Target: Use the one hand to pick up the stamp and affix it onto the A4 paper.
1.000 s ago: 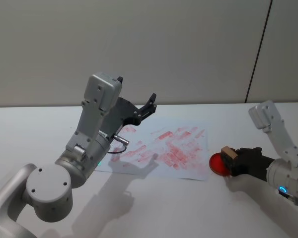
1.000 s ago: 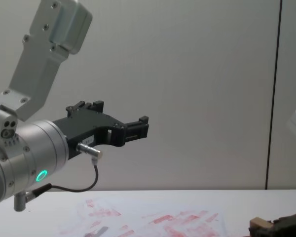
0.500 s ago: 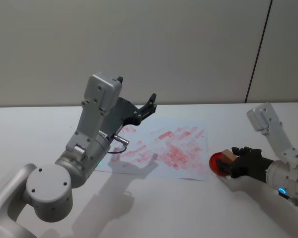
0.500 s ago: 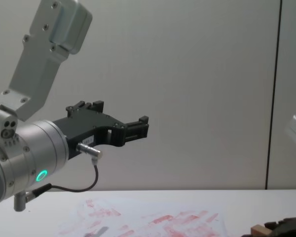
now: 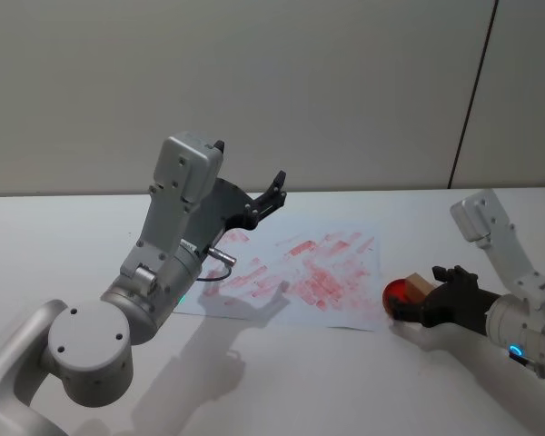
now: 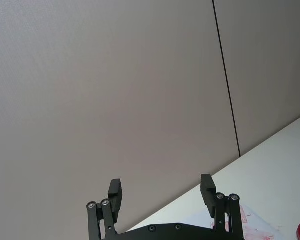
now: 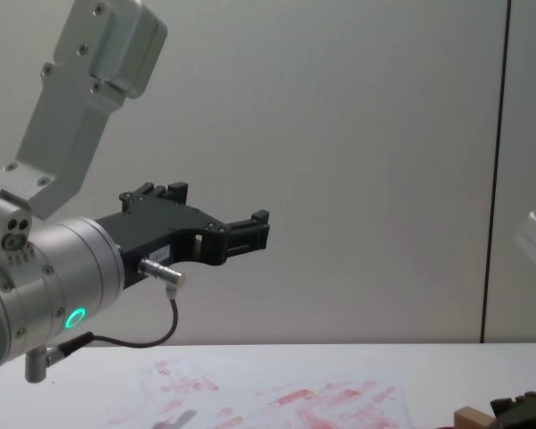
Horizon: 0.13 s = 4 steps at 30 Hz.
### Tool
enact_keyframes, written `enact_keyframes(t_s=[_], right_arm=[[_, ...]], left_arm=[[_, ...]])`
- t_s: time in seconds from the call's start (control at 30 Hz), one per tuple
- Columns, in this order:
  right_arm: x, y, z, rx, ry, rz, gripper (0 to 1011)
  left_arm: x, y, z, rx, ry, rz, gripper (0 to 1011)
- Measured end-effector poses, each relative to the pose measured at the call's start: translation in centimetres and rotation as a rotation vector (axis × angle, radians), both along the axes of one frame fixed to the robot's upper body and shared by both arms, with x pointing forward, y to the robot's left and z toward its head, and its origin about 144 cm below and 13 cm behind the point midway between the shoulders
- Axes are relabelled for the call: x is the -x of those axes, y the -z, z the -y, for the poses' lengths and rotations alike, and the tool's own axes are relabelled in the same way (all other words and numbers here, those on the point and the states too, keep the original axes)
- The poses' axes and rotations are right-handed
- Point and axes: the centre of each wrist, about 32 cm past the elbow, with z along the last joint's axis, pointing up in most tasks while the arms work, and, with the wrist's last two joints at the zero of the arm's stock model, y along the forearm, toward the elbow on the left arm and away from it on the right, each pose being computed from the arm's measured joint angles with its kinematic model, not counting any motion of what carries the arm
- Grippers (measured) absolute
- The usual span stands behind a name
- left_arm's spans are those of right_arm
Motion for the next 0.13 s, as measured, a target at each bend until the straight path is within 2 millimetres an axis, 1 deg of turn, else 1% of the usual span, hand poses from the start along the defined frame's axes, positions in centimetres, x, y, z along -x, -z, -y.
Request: enact_keyframes(t_s=[0.13], right_arm=[[-0.01, 0.01, 0.0, 0.001, 0.0, 0.0, 1003]], left_arm=[[0.0, 0.0, 0.0, 0.0, 0.0, 0.0, 1001]])
